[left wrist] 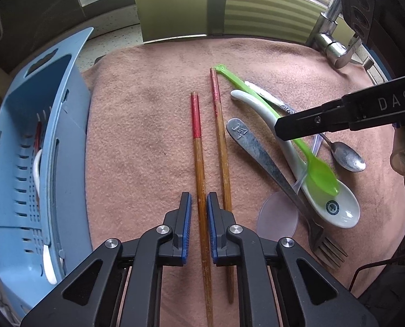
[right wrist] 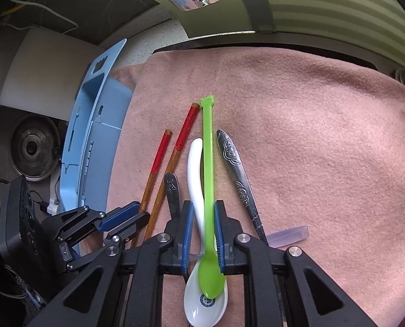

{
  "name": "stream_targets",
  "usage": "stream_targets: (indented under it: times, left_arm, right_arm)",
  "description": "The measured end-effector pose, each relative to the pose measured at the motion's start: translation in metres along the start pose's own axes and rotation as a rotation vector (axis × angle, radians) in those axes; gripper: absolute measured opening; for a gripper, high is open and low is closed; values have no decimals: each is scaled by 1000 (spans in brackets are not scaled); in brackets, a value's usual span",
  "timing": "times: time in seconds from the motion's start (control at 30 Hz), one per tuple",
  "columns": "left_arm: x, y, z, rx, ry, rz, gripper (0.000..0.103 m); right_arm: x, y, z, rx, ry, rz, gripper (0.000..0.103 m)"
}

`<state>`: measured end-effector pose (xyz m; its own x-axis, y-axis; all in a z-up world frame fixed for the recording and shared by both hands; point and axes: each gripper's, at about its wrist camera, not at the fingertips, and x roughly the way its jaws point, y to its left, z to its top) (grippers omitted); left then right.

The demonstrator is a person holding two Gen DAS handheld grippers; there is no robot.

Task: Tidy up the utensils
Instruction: 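Close the right tool on the green plastic spoon while the left tool lowers onto a chopstick, then lift the green spoon with the right tool while the left tool grasps and lifts the chopstick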

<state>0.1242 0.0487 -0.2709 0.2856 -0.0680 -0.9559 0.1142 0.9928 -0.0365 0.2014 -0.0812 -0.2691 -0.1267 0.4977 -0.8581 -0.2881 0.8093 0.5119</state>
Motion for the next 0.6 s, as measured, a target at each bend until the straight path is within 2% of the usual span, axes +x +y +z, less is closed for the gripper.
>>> stream_targets:
  times: [0.1, 0.37, 0.47, 0.6]
  left_arm:
    - [0, 0, 0, -3, 0, -6, 10]
    - [0, 2, -2, -3, 0, -9, 10]
    - [1, 3, -1, -2, 1, -9, 10]
    - [1, 4, 0, -4, 4, -12, 10]
  right_arm:
    - [-2, 0, -1, -3, 3, 5, 9]
    - [-4, -7, -3, -7, 9, -20, 9]
    - [-3, -11, -1, 14, 16, 5, 9]
    - [1, -12, 2, 32, 23, -5, 9]
